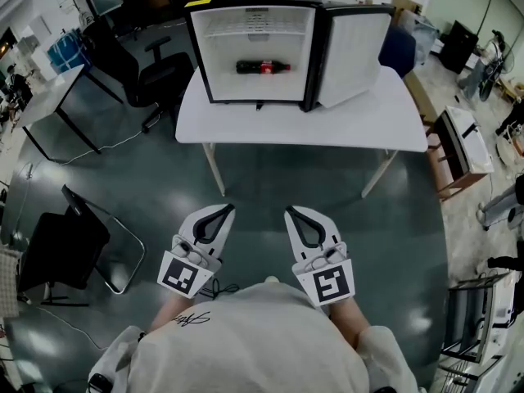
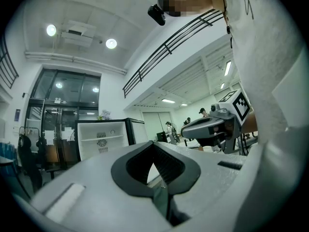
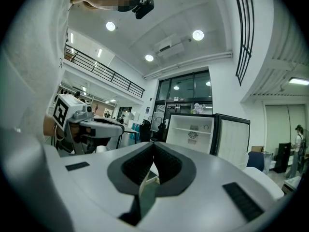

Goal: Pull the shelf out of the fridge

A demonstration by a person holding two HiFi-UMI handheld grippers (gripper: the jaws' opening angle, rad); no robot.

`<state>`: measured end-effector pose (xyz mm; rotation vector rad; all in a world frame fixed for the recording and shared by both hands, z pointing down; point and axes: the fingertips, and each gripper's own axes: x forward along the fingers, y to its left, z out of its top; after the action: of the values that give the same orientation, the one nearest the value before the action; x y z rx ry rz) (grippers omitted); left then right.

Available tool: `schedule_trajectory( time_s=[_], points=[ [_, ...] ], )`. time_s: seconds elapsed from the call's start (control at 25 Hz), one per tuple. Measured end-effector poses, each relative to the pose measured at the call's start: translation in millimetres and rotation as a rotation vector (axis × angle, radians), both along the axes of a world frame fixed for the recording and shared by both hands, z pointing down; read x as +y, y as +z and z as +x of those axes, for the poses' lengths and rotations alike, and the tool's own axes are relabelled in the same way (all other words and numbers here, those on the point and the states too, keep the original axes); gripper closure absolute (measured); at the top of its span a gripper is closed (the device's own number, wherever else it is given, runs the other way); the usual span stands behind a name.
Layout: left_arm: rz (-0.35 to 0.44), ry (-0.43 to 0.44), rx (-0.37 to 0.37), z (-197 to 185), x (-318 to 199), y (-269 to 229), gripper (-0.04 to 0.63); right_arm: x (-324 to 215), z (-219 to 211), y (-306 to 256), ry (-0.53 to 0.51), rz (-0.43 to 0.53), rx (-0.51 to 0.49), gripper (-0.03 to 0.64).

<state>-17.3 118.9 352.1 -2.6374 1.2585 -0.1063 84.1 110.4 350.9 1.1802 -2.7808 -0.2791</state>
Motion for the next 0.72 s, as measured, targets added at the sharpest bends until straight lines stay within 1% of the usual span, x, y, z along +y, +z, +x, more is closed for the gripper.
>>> schedule_trajectory(
  time_s=[0.24, 0.4, 0.56, 0.72],
  points=[
    [-0.007, -0.015, 0.010, 13, -12, 8, 0.591, -17, 9, 10, -0.023, -0.016, 0.004, 0.604],
    [-0.021, -0.031, 0.016, 10, -16, 11, 0.591, -20, 6, 9, -0.039, -0.007, 0.006, 0.604],
    [-0.006, -0.037, 0.023, 8, -21, 9, 0.591, -20, 7, 13, -0.045, -0.011, 0.025, 0.604],
    [-0.009, -0.023, 0.021, 12, -25, 11, 0.591, -24, 9, 14, -0.039, -0.009, 0.022, 0.604]
  ],
)
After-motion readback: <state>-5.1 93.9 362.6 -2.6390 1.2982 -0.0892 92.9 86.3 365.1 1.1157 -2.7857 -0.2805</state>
